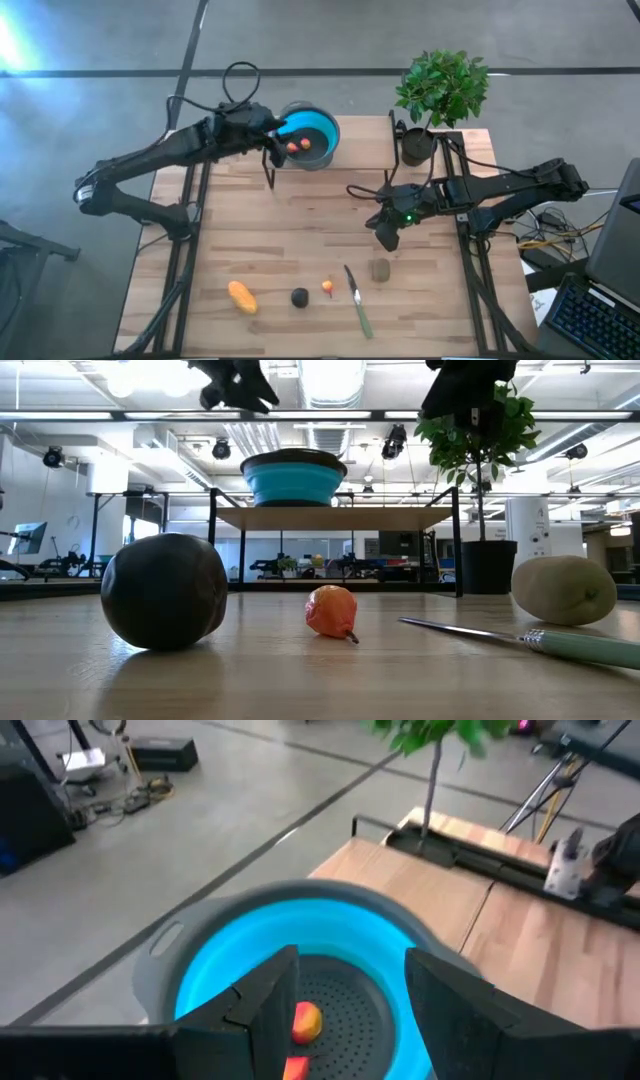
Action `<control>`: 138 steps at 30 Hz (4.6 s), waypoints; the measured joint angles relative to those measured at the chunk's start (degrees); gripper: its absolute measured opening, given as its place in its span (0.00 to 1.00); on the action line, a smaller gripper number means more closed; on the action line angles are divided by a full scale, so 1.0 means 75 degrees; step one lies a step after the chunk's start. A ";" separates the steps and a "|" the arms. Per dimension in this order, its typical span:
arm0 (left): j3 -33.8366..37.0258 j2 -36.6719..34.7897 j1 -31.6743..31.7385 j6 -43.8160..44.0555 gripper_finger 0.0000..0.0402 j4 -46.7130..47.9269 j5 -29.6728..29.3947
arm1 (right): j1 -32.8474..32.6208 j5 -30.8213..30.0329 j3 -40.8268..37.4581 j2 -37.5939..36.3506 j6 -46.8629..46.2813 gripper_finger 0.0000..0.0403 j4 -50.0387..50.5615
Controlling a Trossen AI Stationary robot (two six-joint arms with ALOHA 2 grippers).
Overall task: Pick & Place Fruit
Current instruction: Put the brown kiwi into the blue strainer bowl
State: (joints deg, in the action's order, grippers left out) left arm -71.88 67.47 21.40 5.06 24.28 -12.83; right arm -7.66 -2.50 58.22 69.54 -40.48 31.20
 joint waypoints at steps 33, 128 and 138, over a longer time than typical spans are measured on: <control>0.1451 -0.0401 -0.4626 0.0862 0.47 0.0734 0.0229 | -0.2079 -0.0362 0.0035 0.0000 -0.4123 0.02 -0.0020; 0.2506 -0.0395 -0.5168 0.1947 0.47 0.0130 -0.0302 | -0.2666 -0.0359 0.0288 0.3998 -0.7351 0.91 0.1588; 0.2503 -0.0395 -0.5165 0.1947 0.47 0.0133 -0.0419 | -0.2522 -0.0712 -0.0093 0.3998 -0.7385 0.86 0.0953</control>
State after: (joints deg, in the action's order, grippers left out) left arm -53.10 64.51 -17.34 19.66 25.28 -15.97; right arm -26.57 -7.84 57.52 99.53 -95.87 38.35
